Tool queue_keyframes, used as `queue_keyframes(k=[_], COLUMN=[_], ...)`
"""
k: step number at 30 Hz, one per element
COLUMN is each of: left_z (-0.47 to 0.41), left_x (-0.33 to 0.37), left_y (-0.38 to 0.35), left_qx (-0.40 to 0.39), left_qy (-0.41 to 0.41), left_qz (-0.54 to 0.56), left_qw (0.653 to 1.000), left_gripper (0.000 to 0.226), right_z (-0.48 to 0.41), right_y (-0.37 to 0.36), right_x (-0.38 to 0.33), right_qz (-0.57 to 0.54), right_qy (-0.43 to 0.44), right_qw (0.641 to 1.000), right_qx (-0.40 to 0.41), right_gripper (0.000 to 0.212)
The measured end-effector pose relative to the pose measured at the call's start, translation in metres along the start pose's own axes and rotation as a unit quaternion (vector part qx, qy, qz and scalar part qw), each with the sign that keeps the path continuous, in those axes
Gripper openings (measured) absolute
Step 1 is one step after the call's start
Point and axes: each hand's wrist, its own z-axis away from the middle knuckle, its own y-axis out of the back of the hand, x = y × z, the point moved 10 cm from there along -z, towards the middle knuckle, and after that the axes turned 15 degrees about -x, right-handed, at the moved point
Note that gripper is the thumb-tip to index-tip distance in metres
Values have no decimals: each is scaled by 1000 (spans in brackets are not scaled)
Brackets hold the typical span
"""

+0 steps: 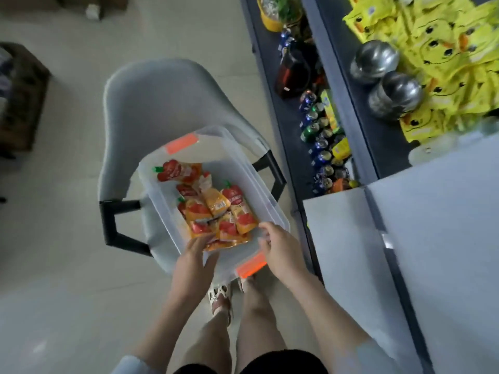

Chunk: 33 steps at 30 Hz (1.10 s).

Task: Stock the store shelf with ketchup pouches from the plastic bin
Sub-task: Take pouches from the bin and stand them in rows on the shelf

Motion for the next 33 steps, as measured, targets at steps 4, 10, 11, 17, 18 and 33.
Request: queue_keyframes(k=[4,10,11,17,18,33], left_z=[-44,-114,-122,-152,-155,-208], left_x=[-28,-58,-60,-80,-84,-117], left_y=[15,38,40,35,33,5], left_qx=[31,64,68,82,84,97], left_qy=[29,80,85,117,120,271], left_qz=[18,2,-5,17,20,-79], left_qw=[999,995,994,990,989,954], left_gripper=[43,46,47,47,47,66], right_z=[-105,-255,-274,-327,-328,-311], right_y=[-26,-54,-57,-80,-80,-67], right_x=[-9,-64,-80,-118,-115,-122], right_qz=[33,81,93,113,119,88], right_qy=[-2,60,87,169,173,293], right_qw=[998,991,988,974,974,951], right_qx=[-46,-82,-84,-100,-88,-42], right_gripper=[47,56,58,47,46,50])
